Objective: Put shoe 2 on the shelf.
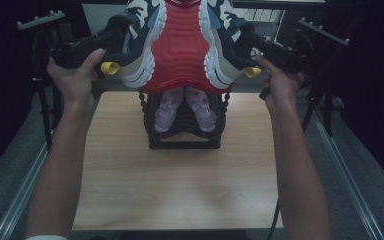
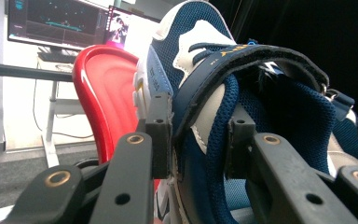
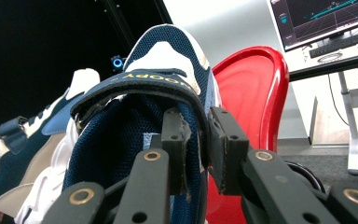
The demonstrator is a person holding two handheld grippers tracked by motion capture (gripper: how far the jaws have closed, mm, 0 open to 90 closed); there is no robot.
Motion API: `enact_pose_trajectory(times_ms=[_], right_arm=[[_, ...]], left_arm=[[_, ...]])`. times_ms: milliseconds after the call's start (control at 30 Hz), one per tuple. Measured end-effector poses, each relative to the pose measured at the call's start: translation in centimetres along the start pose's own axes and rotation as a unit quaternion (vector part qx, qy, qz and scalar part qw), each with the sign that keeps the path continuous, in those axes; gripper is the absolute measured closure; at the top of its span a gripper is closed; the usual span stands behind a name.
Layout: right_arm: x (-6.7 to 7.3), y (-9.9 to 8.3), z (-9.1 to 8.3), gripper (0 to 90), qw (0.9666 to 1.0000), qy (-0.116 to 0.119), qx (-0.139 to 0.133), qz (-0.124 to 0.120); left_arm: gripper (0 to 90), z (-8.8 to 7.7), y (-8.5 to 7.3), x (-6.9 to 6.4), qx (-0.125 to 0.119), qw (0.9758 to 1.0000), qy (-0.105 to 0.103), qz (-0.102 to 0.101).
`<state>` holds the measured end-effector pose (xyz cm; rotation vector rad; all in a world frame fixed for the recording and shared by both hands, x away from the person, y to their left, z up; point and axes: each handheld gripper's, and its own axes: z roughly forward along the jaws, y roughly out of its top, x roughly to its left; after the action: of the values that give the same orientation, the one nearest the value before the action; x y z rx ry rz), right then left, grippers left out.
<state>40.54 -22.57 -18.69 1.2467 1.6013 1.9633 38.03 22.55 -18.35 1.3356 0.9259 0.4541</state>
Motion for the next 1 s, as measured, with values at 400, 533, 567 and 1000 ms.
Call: enact_pose_trajectory(times_ms=[400,533,567,1000], right_arm=[[0.3,0.2,2.9,76.7,0.9996,-0.019,0.015,-0.017],[0.3,0.2,3.7,76.7,0.9993,-0.023,0.019,-0.022],[0.3,0.2,3.8,76.8,0.9993,-0.024,0.019,-0.023],[0.9,-0.1,5.6,76.5,0.9960,-0.060,0.024,-0.062]], left_arm=[[69.1,3.1,0.0,0.0,0.009,0.9999,0.012,-0.002],[69.1,4.0,-0.1,-0.2,0.010,0.9998,0.017,0.003],[69.1,4.2,-0.1,-0.3,0.011,0.9998,0.018,0.006],[68.9,6.8,-0.7,-0.3,0.028,0.9980,0.050,0.026]])
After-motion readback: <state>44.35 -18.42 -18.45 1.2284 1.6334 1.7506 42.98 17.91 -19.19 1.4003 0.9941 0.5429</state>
